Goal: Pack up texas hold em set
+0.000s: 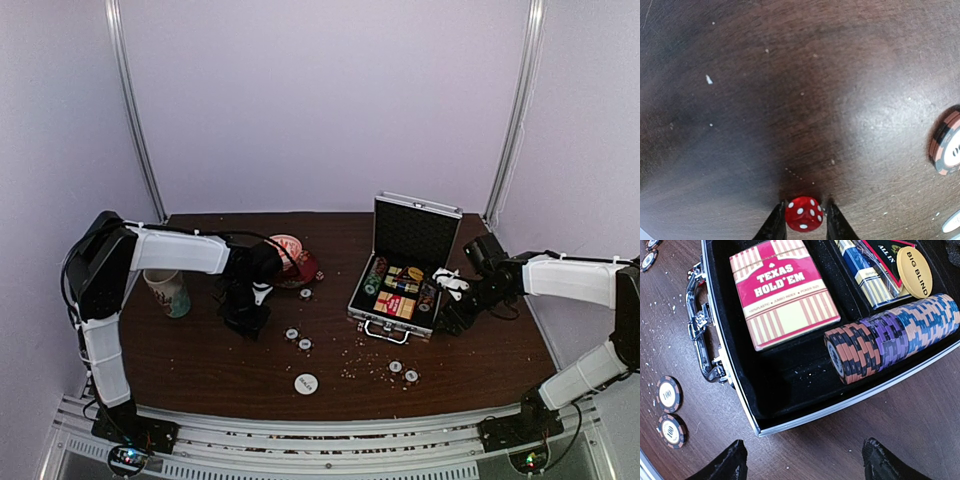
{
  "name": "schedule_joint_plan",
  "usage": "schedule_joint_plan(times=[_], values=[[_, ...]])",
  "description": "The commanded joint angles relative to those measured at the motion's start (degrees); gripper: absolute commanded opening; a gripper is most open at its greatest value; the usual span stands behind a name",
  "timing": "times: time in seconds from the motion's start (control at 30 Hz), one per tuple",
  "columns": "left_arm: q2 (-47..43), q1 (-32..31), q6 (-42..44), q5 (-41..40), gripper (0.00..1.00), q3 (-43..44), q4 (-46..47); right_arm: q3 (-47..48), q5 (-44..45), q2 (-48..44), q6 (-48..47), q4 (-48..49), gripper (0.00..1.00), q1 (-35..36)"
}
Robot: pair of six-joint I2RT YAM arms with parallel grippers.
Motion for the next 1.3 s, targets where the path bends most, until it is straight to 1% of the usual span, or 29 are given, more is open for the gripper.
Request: schedule_joint_plan(times=[0.0,0.2,0.3,0.4,0.5,0.7,0.8,0.87,1.03,1.27], values=[[0.79,0.37,0.81,-1.07,0.27,0.64,0.90,0.55,-0.74,-0.87,-0.86,-0.23,0.80,-0.37],[0.88,0.29,2.27,-0.58,0.21,2.12,1.27,0.62,-0.73,-1.06,-0.93,-0.23,0.80,-0.37],[-0.60,-0.18,2.41,-0.44,0.20,4.38,0.97,0.56,-0.78,-1.21,-0.85,-0.22,0.80,-0.41],[-1.47,-1.10,3.14,0.54,0.20,8.79,1.14,0.57,-0.70,-1.33,-0.80,-0.14,0.80,-0.37],[-0.06,-3.06,5.32,1.38,0.20,15.14,2.37,0.66,-0.60,-1.31,-0.73,-0.14,0.80,-0.39],[8.23,-7.94,8.97,4.29,0.20,31.94,7.29,0.57,-0.21,-1.65,-0.32,0.12,0.79,-0.37],[13.40,-9.43,10.26,7.78,0.20,40.22,10.62,0.59,-0.23,-1.66,-0.22,0.12,0.79,-0.38],[16.51,-9.91,10.16,9.79,0.20,43.81,13.22,0.61,-0.21,-1.57,-0.17,0.17,0.79,-0.38],[22.06,-10.10,8.16,15.30,0.21,46.69,22.80,0.57,-0.03,-1.46,-0.16,0.23,0.79,-0.42],[28.88,-10.11,6.18,18.56,0.22,51.35,29.37,0.57,-0.03,-1.09,-0.29,0.18,0.79,-0.39]])
